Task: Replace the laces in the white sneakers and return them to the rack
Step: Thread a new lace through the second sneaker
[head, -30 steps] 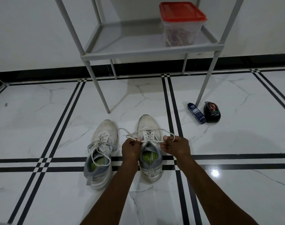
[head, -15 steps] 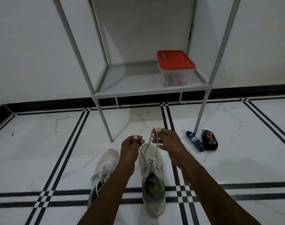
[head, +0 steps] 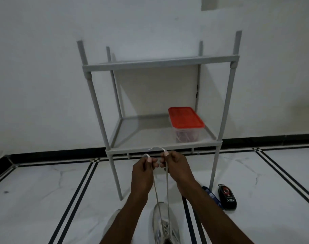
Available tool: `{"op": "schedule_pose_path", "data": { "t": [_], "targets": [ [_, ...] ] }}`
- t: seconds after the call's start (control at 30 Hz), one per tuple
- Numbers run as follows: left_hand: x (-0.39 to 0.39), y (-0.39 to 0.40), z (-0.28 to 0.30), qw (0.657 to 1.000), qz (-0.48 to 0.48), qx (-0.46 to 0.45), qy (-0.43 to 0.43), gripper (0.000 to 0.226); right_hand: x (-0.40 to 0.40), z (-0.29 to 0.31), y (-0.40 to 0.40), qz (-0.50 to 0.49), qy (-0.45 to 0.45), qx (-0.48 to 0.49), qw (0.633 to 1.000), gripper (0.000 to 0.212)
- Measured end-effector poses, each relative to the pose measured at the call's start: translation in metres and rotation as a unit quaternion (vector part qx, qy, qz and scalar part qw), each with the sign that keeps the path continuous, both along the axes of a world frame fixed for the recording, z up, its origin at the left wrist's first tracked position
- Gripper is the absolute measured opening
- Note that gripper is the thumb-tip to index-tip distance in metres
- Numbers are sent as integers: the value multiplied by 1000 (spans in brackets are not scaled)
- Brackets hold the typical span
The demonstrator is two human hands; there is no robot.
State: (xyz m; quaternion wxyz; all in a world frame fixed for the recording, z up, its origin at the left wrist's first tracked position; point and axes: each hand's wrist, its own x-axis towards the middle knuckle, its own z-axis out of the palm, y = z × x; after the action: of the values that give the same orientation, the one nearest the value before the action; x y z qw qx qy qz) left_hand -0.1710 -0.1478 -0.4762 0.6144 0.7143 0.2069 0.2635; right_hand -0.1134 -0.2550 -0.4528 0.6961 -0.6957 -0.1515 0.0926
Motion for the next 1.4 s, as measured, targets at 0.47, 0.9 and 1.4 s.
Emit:
{"op": "schedule_pose_path", "data": {
  "t": [0.47, 0.9, 1.4],
  "targets": [
    [7, -4, 69, 993, 9, 22, -116, 17, 4, 55, 8, -31, -157, -37, 986, 20],
    [3, -12, 76, 981, -15, -143, -132, 16, -1, 60, 4, -42, -38, 74, 996, 9],
    [9, -12, 68, 978, -28, -166, -126, 21, 4, 56, 1, -27, -34, 76, 996, 8]
  ]
}}
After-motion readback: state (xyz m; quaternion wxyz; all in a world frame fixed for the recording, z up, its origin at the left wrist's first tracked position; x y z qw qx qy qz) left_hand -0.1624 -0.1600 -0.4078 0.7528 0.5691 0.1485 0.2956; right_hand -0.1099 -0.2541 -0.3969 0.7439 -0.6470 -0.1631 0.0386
